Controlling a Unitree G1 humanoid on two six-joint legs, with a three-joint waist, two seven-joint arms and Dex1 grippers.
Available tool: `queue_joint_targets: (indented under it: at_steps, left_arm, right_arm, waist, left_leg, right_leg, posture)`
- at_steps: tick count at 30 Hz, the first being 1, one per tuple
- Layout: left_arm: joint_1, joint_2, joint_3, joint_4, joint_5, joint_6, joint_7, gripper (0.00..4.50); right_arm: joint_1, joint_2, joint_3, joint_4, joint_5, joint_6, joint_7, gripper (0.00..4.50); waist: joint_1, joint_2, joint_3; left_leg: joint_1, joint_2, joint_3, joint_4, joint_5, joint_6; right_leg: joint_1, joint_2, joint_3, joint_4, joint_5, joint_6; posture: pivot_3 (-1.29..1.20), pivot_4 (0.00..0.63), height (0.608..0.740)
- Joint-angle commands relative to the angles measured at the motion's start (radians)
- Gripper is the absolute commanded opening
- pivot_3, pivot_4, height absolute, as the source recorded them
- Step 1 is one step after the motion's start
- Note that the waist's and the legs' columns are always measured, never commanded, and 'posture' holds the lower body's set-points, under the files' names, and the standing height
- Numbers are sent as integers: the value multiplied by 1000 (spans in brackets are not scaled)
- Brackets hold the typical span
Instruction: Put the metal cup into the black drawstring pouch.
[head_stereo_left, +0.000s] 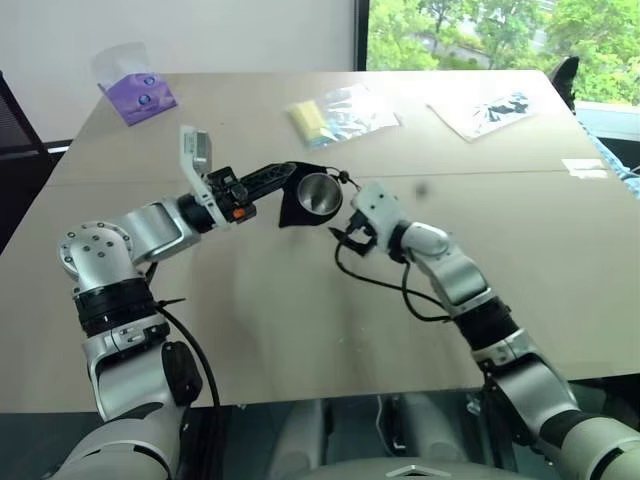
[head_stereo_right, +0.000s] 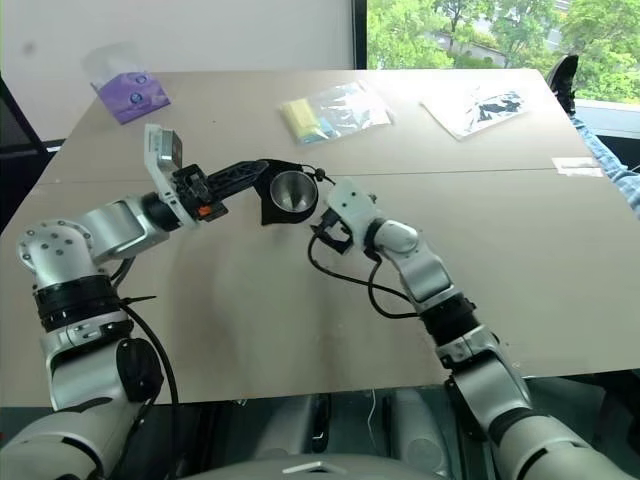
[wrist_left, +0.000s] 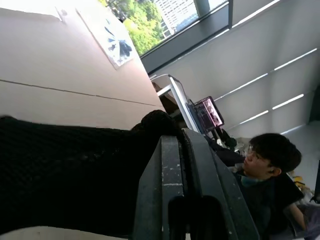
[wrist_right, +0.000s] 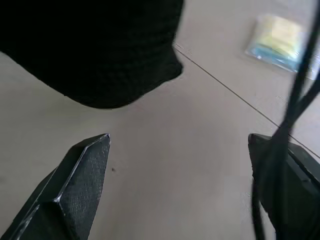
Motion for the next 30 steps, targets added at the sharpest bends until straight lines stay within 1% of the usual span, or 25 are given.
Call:
queue_joint_targets:
  at_steps: [1, 3, 5, 7, 9, 10, 11, 12, 13, 14, 17, 19, 23, 24, 25, 26, 27, 28, 30]
  left_arm:
    - [16, 29, 34, -60, -63, 23, -2, 0]
    - [24, 38, 45, -74, -87, 29, 14, 0]
    - [43, 58, 63, -93, -116, 38, 27, 0]
    - [58, 73, 76, -107, -142, 38, 44, 0]
    - [80, 90, 91, -116, -172, 35, 65, 0]
    - [93, 96, 96, -123, -184, 32, 72, 0]
    - [103, 100, 101, -128, -196, 28, 83, 0]
    - [111, 102, 103, -130, -203, 23, 93, 0]
    - [118, 103, 103, -133, -211, 18, 100, 0]
    - [122, 103, 101, -136, -219, 14, 106, 0]
    - [127, 99, 88, -148, -232, -5, 119, 0]
    - [139, 92, 82, -164, -221, -28, 124, 0]
    - [211, 88, 59, -225, -145, -102, 108, 0]
    - [223, 83, 56, -235, -144, -115, 103, 272]
    - [240, 78, 42, -266, -138, -127, 81, 272]
    - [256, 73, 25, -300, -122, -144, 59, 712]
    - [269, 69, 9, -327, -102, -163, 45, 801]
    - [279, 64, -7, -351, -81, -185, 33, 1272]
    - [288, 53, -30, -378, -73, -212, 17, 2027]
  right_arm:
    - [-89, 87, -17, 134, 15, -104, -16, 4454]
    - [-137, 139, -42, 234, 31, -148, -28, 4454]
    - [-213, 177, -76, 385, 24, -212, -78, 3916]
    - [-263, 198, -103, 487, 24, -270, -103, 3153]
    - [-290, 204, -117, 540, 26, -316, -110, 2250]
    - [-299, 204, -124, 557, 24, -333, -112, 1839]
    - [-303, 201, -129, 567, 21, -347, -112, 1221]
    - [-305, 197, -135, 570, 19, -355, -109, 861]
    - [-303, 191, -140, 566, 20, -361, -108, 349]
    - [-299, 185, -146, 560, 22, -366, -107, 14]
    - [-282, 163, -158, 524, 21, -370, -105, 14]
    - [-255, 137, -164, 466, 16, -361, -106, 14]
    - [-174, 45, -163, 261, -13, -289, -105, 14]
    - [-157, 21, -161, 210, -20, -268, -101, 2]
    - [-143, -11, -162, 145, -29, -243, -94, 2]
    - [-131, -45, -161, 79, -42, -218, -85, 0]
    - [-125, -75, -159, 21, -54, -196, -75, 0]
    - [-122, -102, -158, -34, -62, -174, -64, 0]
    - [-117, -140, -160, -132, -60, -115, -44, 0]
  waist:
    - [-1, 0, 0]
    - [-3, 0, 0]
    - [-5, 0, 0]
    - [3, 0, 0]
    - [6, 0, 0]
    - [5, 0, 0]
    - [5, 0, 0]
    - [5, 0, 0]
    - [4, 0, 0]
    - [2, 0, 0]
    - [1, 0, 0]
    - [1, 0, 0]
    - [2, 0, 0]
    - [2, 0, 0]
    - [2, 0, 0]
    - [3, 0, 0]
    - [4, 0, 0]
    - [5, 0, 0]
    - [6, 0, 0]
  left_leg:
    - [0, 0, 0, 0, 0, 0]
    - [0, 0, 0, 0, 0, 0]
    - [1, 1, 0, 0, 0, 0]
    - [0, 1, 0, 0, 0, 0]
    - [0, 0, -1, 0, 0, 0]
    - [0, 0, -1, 0, 0, 0]
    - [0, 0, -1, 0, 0, 0]
    - [0, 0, -1, 0, 0, 0]
    - [0, 0, -2, 0, 0, 0]
    - [0, 0, -2, 0, 0, 0]
    - [0, 0, -2, 0, 0, 0]
    - [0, 0, -1, 0, 0, 0]
    - [0, 0, -1, -1, 0, 0]
    - [0, 0, -1, -1, 0, 0]
    - [0, 0, -1, -1, 0, 0]
    - [0, 0, -1, -1, 0, 0]
    - [0, 0, -1, -1, 0, 0]
    - [0, 0, -1, -1, 0, 0]
    - [-1, 0, -1, -1, 0, 0]
  right_leg:
    - [0, 0, 0, 0, 0, 0]
    - [0, 1, 0, 0, 0, 0]
    - [0, 1, 0, 1, 0, 0]
    - [-1, 0, 0, 0, 0, 0]
    - [0, -1, 0, -1, 0, 0]
    - [0, -1, 1, -1, 0, 0]
    - [0, -1, 1, -1, 0, 0]
    - [0, -1, 1, -1, 0, 0]
    - [0, -1, 1, -1, 0, 0]
    - [0, -1, 1, 0, 0, 0]
    - [0, -1, 1, 0, 0, 0]
    - [0, -1, 1, 0, 0, 0]
    - [0, -1, 2, 0, 0, 0]
    - [0, -1, 3, 0, 0, 0]
    - [0, -1, 3, 0, 0, 0]
    - [0, -1, 3, 0, 0, 0]
    - [0, -1, 2, 0, 0, 0]
    - [0, -1, 2, 0, 0, 0]
    - [0, -1, 3, 0, 0, 0]
  posture:
    - [0, 150, 740]
    - [0, 150, 740]
    - [0, 150, 740]
    - [0, 150, 740]
    - [0, 150, 740]
    - [0, 150, 740]
    - [0, 150, 740]
    - [0, 150, 740]
    - [0, 150, 740]
    - [0, 150, 740]
    - [0, 150, 740]
    - [0, 150, 740]
    - [0, 150, 740]
    - [0, 150, 740]
    - [0, 150, 740]
    - [0, 150, 740]
    - [0, 150, 740]
    - [0, 150, 740]
    - [0, 150, 740]
